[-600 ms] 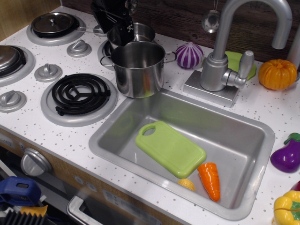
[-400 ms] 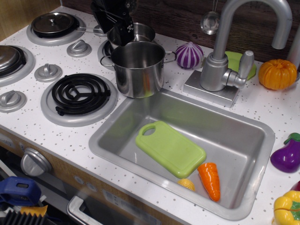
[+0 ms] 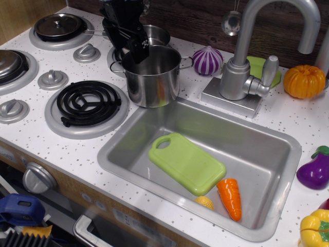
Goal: Put pot on stove which is near stove
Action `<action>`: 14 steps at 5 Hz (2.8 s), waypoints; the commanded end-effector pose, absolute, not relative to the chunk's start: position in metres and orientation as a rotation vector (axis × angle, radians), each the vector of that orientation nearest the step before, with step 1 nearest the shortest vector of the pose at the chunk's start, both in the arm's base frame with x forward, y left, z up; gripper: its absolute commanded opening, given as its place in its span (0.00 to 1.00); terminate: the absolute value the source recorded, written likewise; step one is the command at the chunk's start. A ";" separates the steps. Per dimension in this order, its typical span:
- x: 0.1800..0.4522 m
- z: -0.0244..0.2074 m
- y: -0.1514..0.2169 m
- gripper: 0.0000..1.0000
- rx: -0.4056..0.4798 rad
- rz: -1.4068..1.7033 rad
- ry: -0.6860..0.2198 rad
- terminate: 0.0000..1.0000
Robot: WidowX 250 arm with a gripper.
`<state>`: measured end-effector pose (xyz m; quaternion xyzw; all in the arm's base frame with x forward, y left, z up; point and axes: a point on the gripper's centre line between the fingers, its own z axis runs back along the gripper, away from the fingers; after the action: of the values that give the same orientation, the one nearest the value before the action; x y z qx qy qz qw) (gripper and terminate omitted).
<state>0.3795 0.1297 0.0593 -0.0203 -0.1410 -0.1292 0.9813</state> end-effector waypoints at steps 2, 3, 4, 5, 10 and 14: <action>0.385 0.056 0.134 1.00 -0.077 -0.225 -0.327 0.00; 0.383 0.051 0.131 1.00 -0.093 -0.190 -0.326 0.00; 0.381 0.052 0.129 0.00 -0.086 -0.180 -0.329 0.00; 0.381 0.058 0.129 0.00 -0.066 -0.182 -0.329 0.00; 0.327 0.113 0.173 0.00 0.110 -0.208 -0.283 0.00; 0.305 0.069 0.220 0.00 -0.020 -0.150 -0.209 0.00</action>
<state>0.2998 0.2135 0.0488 -0.0287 -0.0834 -0.0668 0.9939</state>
